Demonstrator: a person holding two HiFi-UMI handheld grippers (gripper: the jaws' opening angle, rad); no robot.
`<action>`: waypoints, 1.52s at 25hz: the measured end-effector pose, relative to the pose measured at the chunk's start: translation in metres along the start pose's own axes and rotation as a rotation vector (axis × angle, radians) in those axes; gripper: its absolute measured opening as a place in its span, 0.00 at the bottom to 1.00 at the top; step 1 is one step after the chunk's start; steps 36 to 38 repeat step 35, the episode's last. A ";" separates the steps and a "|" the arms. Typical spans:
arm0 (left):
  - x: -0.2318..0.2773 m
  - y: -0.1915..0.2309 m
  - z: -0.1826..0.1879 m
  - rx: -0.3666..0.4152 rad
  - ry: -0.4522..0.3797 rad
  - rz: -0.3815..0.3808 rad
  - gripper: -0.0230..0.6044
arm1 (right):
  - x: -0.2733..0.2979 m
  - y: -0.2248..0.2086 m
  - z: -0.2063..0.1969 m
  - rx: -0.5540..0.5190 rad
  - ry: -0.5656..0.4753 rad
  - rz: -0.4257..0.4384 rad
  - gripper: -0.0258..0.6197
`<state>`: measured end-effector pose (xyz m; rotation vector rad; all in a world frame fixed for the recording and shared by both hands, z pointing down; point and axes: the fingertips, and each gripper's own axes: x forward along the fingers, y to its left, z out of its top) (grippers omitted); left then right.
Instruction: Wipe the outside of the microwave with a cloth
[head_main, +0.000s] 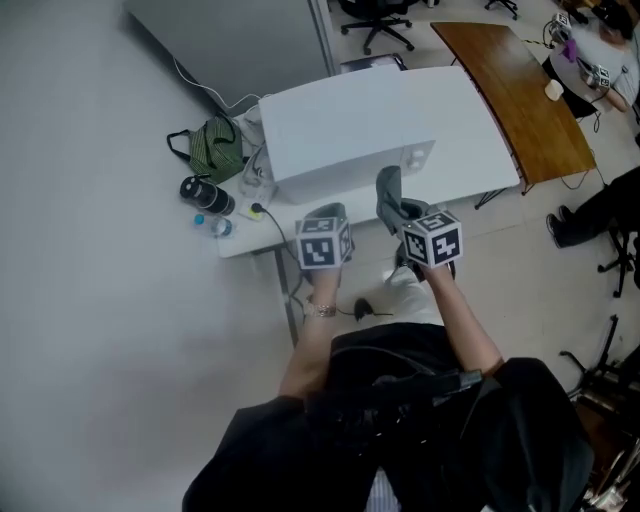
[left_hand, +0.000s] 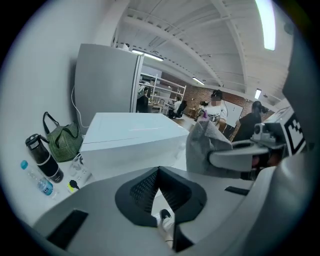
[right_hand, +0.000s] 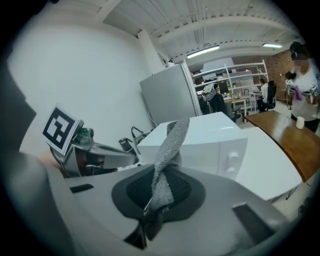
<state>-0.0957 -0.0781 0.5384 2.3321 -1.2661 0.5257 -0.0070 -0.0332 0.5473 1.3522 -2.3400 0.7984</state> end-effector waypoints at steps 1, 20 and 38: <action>-0.007 0.003 0.000 -0.007 -0.013 0.012 0.03 | 0.004 0.016 -0.008 -0.008 0.016 0.005 0.07; -0.036 -0.026 0.024 0.072 -0.111 0.098 0.03 | 0.006 0.024 -0.020 -0.020 0.052 -0.086 0.07; -0.023 -0.045 0.026 0.098 -0.094 0.076 0.03 | 0.002 0.030 -0.006 -0.050 0.018 -0.016 0.07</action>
